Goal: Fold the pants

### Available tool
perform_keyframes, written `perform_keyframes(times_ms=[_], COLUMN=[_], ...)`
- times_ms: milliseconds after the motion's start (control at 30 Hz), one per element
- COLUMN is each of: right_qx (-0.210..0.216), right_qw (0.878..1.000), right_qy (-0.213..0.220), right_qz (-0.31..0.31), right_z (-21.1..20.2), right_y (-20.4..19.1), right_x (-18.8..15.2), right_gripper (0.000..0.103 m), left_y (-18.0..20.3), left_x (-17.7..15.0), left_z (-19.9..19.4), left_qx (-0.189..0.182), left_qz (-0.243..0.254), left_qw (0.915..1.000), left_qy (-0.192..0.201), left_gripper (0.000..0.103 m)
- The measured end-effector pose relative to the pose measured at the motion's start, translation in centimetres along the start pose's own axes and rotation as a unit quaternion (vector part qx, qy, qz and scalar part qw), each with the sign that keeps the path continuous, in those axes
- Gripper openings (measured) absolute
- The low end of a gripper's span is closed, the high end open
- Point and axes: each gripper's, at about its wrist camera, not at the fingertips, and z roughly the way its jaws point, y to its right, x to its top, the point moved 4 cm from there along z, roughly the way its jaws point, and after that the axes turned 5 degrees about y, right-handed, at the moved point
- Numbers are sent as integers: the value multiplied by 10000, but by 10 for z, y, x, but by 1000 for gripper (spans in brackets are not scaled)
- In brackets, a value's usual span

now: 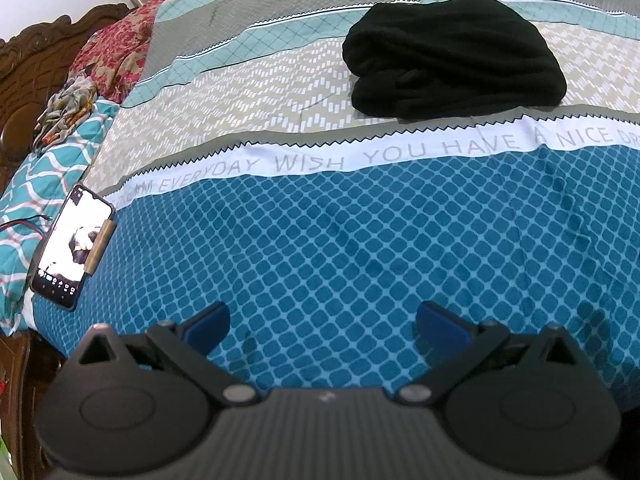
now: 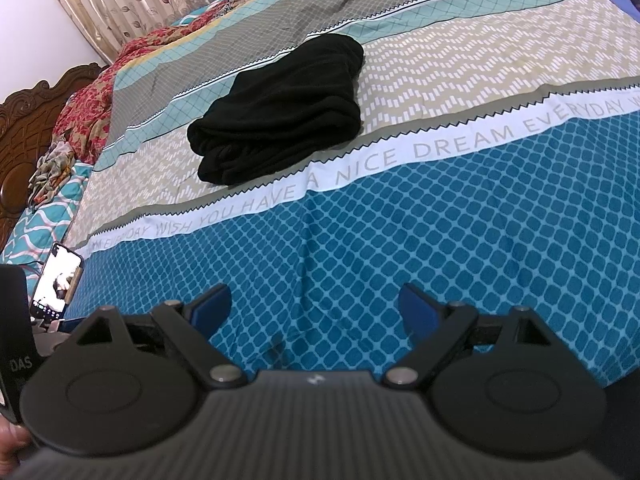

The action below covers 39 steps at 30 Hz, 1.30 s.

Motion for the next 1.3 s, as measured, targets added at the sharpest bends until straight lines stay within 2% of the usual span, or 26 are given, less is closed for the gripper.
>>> perform_keyframes(times_ms=[1300], right_qx=[9], right_qw=[10000], right_qy=[62], right_qz=[75], right_z=[-2], right_y=[1], right_x=[2], right_gripper=[92], left_y=[3], left_x=[-1], left_z=[-3], left_qx=[-147], left_qz=[46], left_qw=[9999], left_qy=[-35], left_gripper=[103])
